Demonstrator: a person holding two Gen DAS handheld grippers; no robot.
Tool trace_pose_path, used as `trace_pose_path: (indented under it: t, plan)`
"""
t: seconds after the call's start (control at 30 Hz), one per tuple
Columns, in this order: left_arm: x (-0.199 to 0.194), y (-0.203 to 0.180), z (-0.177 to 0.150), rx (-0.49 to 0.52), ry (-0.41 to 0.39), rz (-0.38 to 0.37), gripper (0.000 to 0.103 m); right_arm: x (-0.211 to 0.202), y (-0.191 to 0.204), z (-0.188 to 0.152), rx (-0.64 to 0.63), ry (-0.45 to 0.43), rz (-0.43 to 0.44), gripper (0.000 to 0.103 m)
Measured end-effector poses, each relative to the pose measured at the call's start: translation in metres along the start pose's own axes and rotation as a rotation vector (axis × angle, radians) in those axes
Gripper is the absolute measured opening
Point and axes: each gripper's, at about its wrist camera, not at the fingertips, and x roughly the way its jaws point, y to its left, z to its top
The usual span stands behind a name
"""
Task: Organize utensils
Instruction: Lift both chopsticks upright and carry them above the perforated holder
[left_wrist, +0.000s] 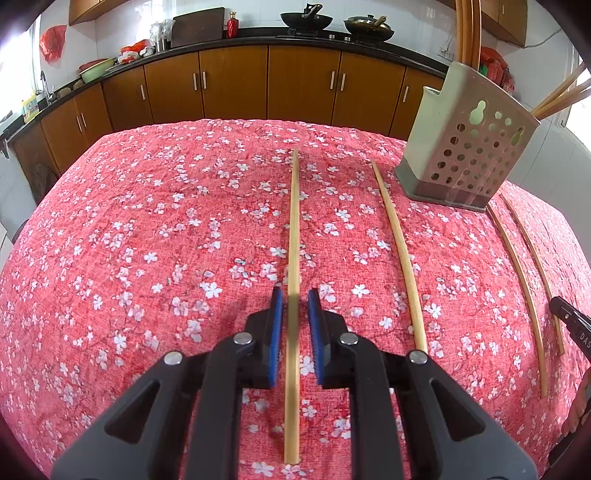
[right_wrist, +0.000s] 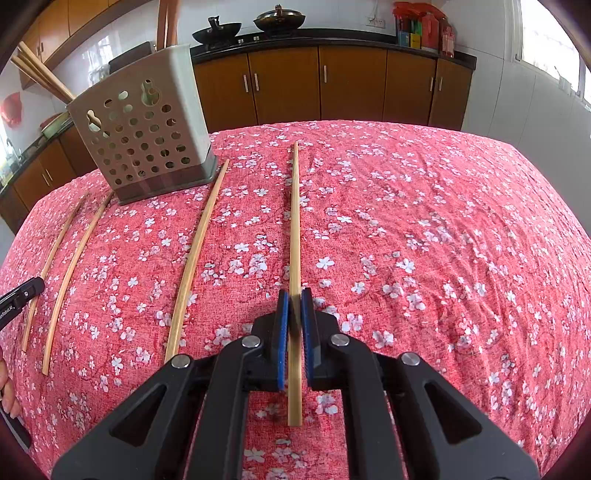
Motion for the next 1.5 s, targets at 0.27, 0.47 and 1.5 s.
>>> trace_pose_path:
  t: [0.27,0.47,1.5]
  plan:
    - [0.000,0.001,0.000,-0.005,0.000,-0.005,0.016,0.000,0.000,0.000,-0.001,0.000,-0.001,0.008]
    - [0.000,0.001,0.000,-0.006,0.000,-0.006,0.016,0.000,0.000,0.000,-0.001,0.000,-0.001,0.008]
    - [-0.014,-0.006,-0.009,0.074,0.025,0.019,0.008,-0.019,-0.002,-0.002,0.058,-0.034,0.032,0.008]
